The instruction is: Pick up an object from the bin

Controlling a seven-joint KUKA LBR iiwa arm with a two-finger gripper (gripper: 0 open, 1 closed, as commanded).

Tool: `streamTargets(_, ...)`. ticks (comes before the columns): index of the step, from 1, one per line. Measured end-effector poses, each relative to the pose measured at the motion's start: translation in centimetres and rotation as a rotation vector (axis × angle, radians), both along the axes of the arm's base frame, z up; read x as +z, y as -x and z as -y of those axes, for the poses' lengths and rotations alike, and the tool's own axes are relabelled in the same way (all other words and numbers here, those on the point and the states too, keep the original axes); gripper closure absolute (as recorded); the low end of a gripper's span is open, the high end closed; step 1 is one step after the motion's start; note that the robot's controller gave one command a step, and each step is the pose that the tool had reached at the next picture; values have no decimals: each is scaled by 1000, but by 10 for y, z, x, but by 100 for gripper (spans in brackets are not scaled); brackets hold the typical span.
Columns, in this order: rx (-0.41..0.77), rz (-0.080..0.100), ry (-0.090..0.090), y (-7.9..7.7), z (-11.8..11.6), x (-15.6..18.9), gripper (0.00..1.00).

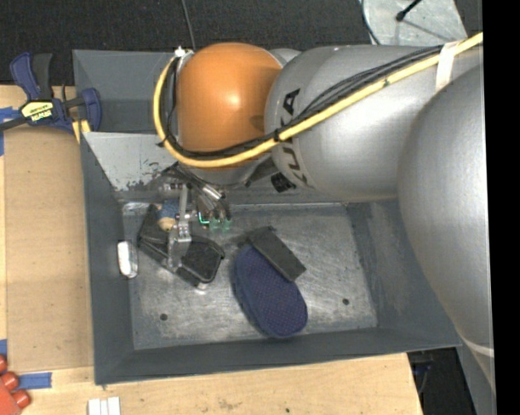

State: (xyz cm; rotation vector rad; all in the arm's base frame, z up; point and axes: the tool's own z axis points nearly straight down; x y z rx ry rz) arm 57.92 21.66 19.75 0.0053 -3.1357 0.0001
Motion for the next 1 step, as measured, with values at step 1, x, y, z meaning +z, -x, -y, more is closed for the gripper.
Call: streamTargets(1, 103, 14, -6, -18, 45, -84, 0)
